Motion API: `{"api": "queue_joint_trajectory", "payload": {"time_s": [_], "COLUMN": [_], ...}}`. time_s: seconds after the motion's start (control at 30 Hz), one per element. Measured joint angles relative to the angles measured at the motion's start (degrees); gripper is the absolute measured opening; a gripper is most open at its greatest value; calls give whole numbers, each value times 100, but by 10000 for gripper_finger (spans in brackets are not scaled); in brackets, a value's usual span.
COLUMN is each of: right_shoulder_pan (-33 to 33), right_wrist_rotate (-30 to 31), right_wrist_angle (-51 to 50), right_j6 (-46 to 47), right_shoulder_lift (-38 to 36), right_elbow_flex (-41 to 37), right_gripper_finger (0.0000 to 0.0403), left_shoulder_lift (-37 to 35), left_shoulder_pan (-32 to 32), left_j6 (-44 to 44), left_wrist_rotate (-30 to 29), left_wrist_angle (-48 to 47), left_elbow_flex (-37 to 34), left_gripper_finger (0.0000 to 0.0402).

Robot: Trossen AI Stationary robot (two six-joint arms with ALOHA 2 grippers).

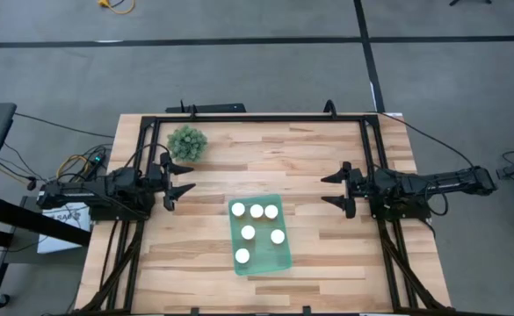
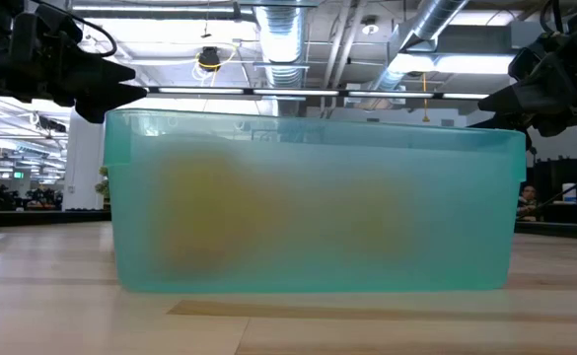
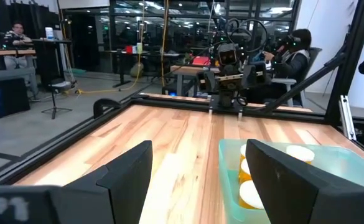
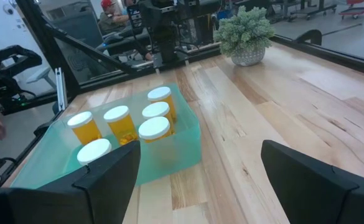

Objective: Pick and place pill bottles into a basket
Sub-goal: Return to Home Position

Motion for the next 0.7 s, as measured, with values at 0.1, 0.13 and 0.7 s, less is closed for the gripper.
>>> {"api": "queue_joint_trajectory", "payload": {"time_s": [0.1,0.13,0.7], "right_shoulder_pan": [1,1,2], "right_wrist_rotate": [0,0,0], "right_wrist_angle": [0,0,0], "right_j6": [2,2,2], "right_shoulder_lift": [1,0,1], "right_elbow_flex": [0,0,0], "right_gripper_finger": [327,327,327], "left_shoulder_lift": [0,0,0], "left_shoulder_pan": [0,0,0], "left_j6": [-35,-29,76], "left_wrist_rotate": [0,0,2], "left_wrist_angle": [-8,-10,-28], "left_elbow_flex": [2,2,7], "left_gripper_finger": [248,248,248]}}
